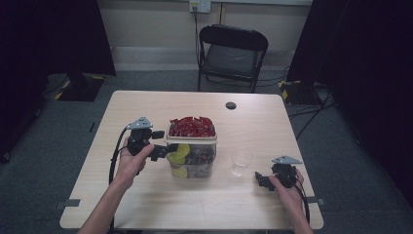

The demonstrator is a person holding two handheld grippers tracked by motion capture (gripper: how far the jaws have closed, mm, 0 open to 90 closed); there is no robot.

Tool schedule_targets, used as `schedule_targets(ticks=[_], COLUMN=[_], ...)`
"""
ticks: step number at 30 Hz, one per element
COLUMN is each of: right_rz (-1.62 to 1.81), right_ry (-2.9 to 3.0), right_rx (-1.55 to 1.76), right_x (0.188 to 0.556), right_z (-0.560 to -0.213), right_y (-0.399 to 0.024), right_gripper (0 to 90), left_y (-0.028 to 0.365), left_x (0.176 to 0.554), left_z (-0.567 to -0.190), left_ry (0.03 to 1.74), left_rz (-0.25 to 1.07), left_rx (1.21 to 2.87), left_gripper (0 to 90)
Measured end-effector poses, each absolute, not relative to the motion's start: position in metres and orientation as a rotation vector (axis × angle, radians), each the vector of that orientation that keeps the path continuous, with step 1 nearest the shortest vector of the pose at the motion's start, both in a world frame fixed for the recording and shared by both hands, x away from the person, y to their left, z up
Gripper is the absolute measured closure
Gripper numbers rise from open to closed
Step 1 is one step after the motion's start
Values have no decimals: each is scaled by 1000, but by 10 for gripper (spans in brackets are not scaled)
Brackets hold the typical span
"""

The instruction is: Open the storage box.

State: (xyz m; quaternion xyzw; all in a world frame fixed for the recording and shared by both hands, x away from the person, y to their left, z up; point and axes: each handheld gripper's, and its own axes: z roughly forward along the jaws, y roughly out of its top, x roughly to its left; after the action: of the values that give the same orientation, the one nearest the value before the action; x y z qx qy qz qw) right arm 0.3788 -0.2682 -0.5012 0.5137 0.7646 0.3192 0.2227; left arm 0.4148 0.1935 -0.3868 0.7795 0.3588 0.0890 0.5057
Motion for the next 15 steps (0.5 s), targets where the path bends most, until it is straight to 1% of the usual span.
schedule_targets(ticks=[15], right_rz=[882], right_ry=[2112], right_rx=[1419], right_x=[379], right_z=[-501], right_y=[-268], right_gripper=[31], left_y=[193], left_x=[426], left_z=[-381], left_ry=[860], left_rz=[208], left_rx=[1875], left_gripper=[153])
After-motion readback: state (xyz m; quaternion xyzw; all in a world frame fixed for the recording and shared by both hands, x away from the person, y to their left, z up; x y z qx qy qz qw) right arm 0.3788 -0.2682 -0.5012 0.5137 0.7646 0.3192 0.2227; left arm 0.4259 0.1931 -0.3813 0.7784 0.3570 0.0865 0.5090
